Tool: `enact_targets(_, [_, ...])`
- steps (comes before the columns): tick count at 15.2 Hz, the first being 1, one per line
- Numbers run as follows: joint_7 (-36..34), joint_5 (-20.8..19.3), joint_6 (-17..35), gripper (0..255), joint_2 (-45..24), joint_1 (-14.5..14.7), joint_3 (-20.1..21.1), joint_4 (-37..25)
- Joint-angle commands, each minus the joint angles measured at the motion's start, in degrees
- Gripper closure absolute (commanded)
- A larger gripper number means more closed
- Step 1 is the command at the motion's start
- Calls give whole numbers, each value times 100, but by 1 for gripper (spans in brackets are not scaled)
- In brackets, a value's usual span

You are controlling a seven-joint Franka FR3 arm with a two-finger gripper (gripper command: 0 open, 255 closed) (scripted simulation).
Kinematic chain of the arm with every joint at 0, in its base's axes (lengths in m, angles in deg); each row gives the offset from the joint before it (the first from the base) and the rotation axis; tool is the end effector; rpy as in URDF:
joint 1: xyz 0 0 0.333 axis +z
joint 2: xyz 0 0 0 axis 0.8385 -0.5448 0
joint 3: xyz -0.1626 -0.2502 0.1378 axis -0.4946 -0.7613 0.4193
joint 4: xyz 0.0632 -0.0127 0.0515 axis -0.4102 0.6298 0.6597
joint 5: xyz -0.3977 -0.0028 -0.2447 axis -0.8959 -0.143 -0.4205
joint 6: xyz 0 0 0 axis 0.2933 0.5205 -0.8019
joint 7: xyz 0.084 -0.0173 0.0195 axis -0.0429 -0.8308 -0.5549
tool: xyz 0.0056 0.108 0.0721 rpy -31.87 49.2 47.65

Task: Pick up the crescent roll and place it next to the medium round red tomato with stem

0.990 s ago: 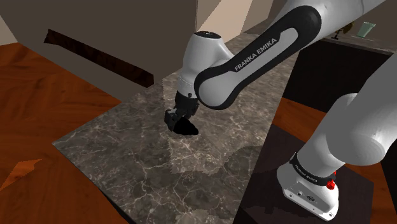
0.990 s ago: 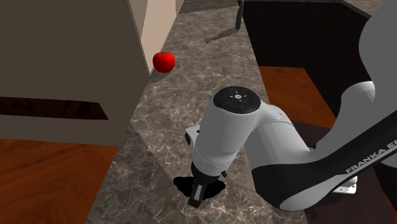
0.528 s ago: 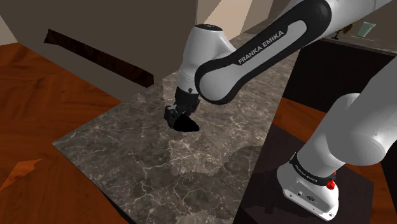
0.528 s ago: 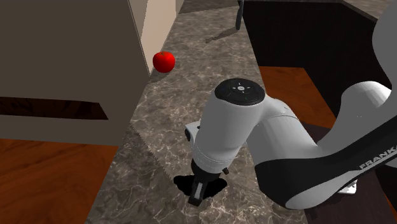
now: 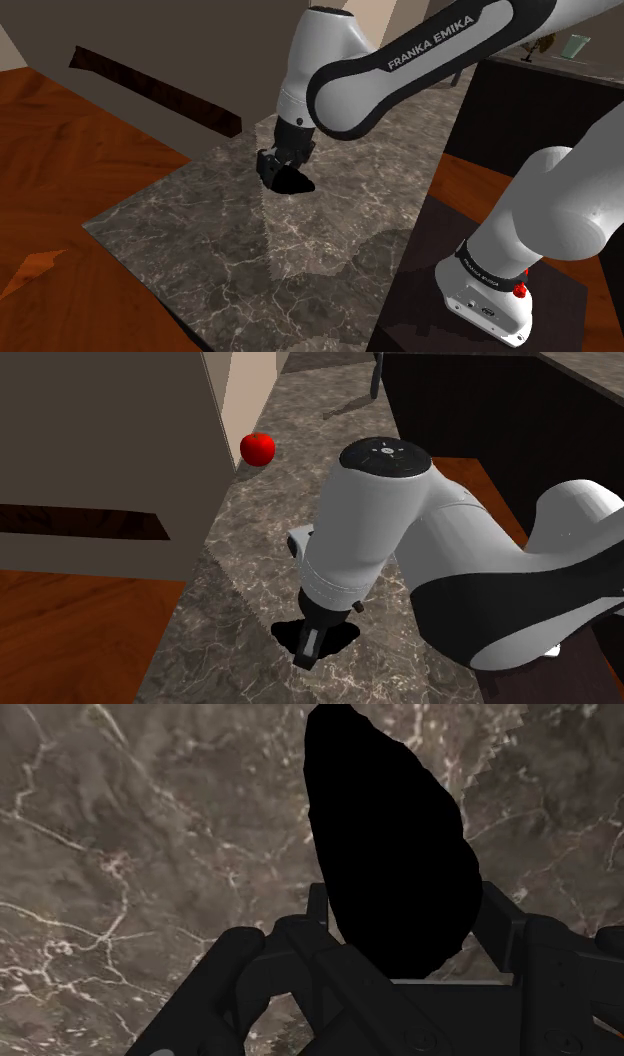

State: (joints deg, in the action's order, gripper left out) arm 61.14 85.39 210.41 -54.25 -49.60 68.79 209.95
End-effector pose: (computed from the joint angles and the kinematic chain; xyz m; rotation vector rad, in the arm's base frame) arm 0.4650 0.2606 0.3162 -2.9612 0.0171 -0.2208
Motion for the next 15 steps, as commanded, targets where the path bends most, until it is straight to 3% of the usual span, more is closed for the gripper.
enact_targets(1, [3,17,-173,255,116,5,-19,-58])
enact_targets(15, [-46,6,-1354,255,682,-9,-160,-686])
